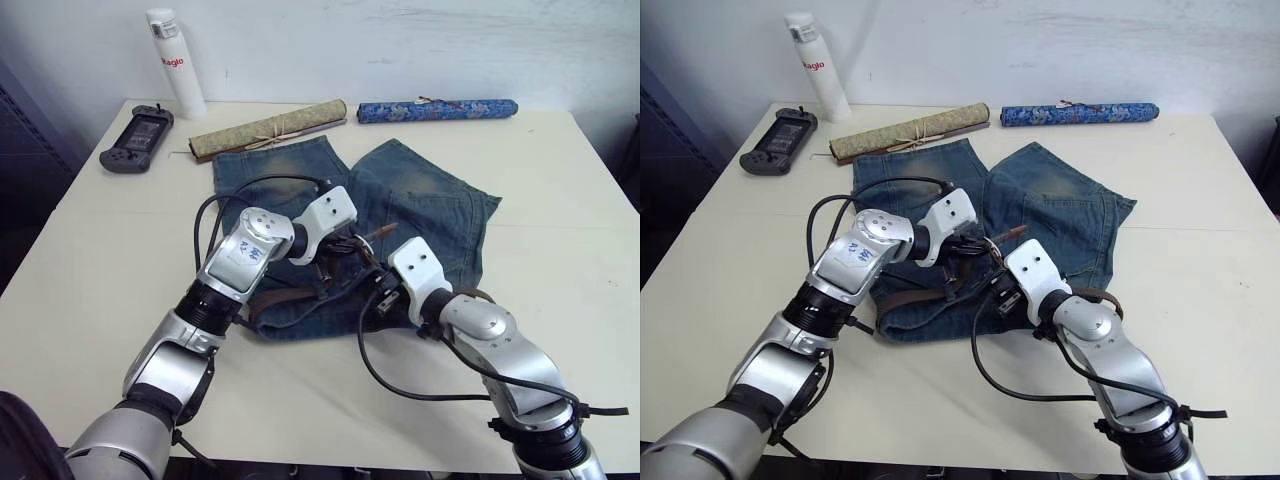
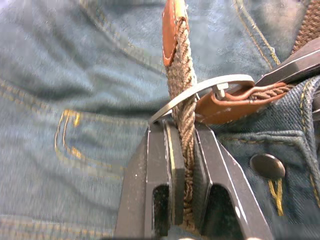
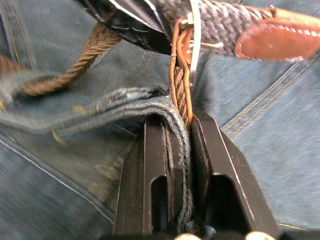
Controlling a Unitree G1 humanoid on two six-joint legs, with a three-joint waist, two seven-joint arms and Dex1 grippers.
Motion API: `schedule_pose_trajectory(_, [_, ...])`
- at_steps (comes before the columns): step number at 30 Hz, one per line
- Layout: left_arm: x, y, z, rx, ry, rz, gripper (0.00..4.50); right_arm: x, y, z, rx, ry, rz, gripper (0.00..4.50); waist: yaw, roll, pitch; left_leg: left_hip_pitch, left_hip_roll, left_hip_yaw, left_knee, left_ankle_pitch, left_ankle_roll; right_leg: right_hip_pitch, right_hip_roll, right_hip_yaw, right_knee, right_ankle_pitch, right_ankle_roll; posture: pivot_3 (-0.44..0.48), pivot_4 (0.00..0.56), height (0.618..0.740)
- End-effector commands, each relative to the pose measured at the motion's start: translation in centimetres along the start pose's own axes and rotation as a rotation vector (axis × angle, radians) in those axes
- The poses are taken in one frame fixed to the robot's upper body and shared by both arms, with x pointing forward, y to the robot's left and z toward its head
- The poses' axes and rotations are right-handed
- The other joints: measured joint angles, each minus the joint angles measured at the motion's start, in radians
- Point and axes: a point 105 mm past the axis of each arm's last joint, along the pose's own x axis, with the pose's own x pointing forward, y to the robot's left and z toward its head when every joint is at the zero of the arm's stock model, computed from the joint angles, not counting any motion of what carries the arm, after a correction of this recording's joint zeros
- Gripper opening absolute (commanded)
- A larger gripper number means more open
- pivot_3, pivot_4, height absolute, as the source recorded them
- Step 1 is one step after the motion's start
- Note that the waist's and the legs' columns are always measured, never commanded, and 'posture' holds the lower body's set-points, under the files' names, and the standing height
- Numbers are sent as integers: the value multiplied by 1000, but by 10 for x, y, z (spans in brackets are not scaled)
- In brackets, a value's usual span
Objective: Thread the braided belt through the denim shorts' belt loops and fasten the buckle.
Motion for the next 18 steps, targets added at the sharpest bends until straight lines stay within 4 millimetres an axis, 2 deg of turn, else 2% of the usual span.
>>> schedule_pose_trajectory(1, [3, -2, 16, 75, -39, -8, 0, -3, 17, 17, -78, -70, 99, 24, 1, 0, 0, 0, 0, 0, 0, 0, 0, 0, 0, 0, 0, 0, 0, 0, 150, 686])
schedule_pose_trajectory(7, [4, -5, 12, 68, -36, -21, 0, -7, 14, 18, -58, -83, 93, 24, 2, 0, 0, 0, 0, 0, 0, 0, 0, 0, 0, 0, 0, 0, 0, 0, 150, 686])
schedule_pose_trajectory(8, [4, -6, 11, 66, -35, -22, 0, -9, 13, 20, -53, -90, 94, 1014, 2, 0, 0, 0, 0, 0, 0, 0, 0, 0, 0, 0, 0, 0, 0, 0, 150, 686])
schedule_pose_trajectory(9, [3, -6, 11, 64, -34, -22, 0, -11, 11, 22, -50, -96, 95, 1294, 2, 0, 0, 0, 0, 0, 0, 0, 0, 0, 0, 0, 0, 0, 0, 0, 150, 686])
schedule_pose_trajectory(12, [3, -6, 9, 60, -32, -24, 0, -19, 5, 28, -62, -110, 111, 2695, 2, 0, 0, 0, 0, 0, 0, 0, 0, 0, 0, 0, 0, 0, 0, 0, 150, 686])
schedule_pose_trajectory(15, [2, -8, 8, 58, -31, -29, 0, -33, -11, 35, -99, -119, 113, 4220, 3, 0, 0, 0, 0, 0, 0, 0, 0, 0, 0, 0, 0, 0, 0, 0, 150, 686])
schedule_pose_trajectory(16, [1, -9, 8, 59, -31, -33, 0, -38, -16, 37, -111, -121, 118, 4413, 3, 0, 0, 0, 0, 0, 0, 0, 0, 1, 0, 0, 0, 0, 0, 0, 150, 686])
schedule_pose_trajectory(18, [0, -10, 7, 60, -33, -39, 0, -49, -22, 42, -133, -119, 152, 4413, 5, 0, 0, 0, 0, 0, 0, 0, 0, 1, 0, -1, -1, 0, 0, 0, 150, 686])
